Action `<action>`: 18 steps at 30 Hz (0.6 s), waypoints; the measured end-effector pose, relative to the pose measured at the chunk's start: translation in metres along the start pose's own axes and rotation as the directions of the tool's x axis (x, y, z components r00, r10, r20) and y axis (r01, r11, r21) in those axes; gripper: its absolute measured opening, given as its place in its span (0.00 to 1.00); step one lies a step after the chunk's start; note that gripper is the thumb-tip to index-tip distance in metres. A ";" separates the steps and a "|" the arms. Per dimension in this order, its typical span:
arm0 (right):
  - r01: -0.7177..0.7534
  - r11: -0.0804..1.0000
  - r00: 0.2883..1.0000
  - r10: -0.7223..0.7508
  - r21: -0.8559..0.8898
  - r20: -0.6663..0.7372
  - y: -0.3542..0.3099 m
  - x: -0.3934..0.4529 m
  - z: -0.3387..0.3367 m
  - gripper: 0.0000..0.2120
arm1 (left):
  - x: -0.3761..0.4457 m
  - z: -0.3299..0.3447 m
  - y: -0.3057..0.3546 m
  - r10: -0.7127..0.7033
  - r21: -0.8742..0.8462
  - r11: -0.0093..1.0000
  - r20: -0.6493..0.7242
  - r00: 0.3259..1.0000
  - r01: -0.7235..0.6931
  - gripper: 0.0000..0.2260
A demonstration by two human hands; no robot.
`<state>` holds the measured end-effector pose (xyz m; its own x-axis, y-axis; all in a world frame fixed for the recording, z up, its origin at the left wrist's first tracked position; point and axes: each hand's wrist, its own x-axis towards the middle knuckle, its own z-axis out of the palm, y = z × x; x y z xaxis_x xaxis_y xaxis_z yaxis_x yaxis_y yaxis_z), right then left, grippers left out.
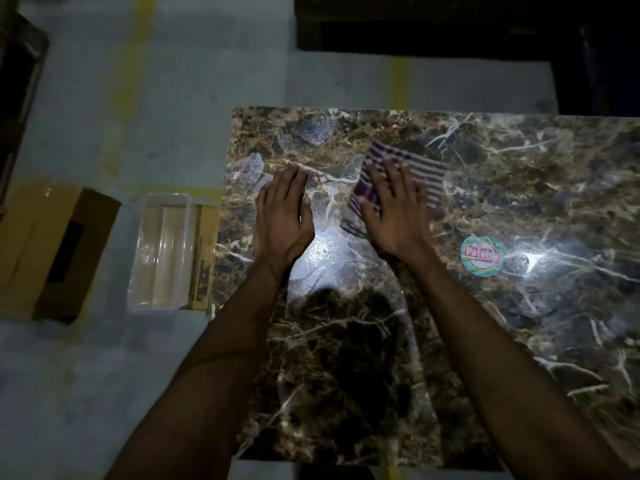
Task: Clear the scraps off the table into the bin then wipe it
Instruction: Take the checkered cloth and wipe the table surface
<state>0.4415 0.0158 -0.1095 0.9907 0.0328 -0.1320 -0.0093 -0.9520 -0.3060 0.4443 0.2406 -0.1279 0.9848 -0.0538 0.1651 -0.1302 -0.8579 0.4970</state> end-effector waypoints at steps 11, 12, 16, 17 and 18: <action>0.201 0.979 0.974 -0.196 -0.036 0.118 -0.015 -0.066 0.010 0.31 | 0.002 -0.001 -0.001 -0.011 -0.023 1.000 0.025 1.000 0.012 0.23; 0.161 0.986 0.982 -0.156 -0.043 0.108 -0.004 -0.066 0.005 0.31 | 0.002 -0.001 -0.001 -0.011 -0.023 1.000 0.024 1.000 0.012 0.23; -0.010 0.999 1.000 0.011 -0.031 0.028 0.006 -0.014 -0.004 0.30 | 0.002 0.002 -0.003 -0.004 -0.006 1.000 0.028 1.000 0.004 0.23; -0.026 0.999 1.000 0.026 -0.025 0.015 -0.001 0.004 -0.004 0.31 | 0.002 0.002 -0.003 -0.005 -0.004 1.000 0.029 1.000 0.006 0.23; -0.029 0.999 1.000 0.029 -0.018 0.008 -0.011 0.020 -0.003 0.31 | 0.002 0.002 -0.003 -0.007 -0.004 1.000 0.030 1.000 0.008 0.23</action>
<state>0.4616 0.0261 -0.1064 0.9889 0.0076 -0.1484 -0.0353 -0.9579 -0.2848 0.4463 0.2418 -0.1304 0.9887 -0.0627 0.1358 -0.1232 -0.8561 0.5019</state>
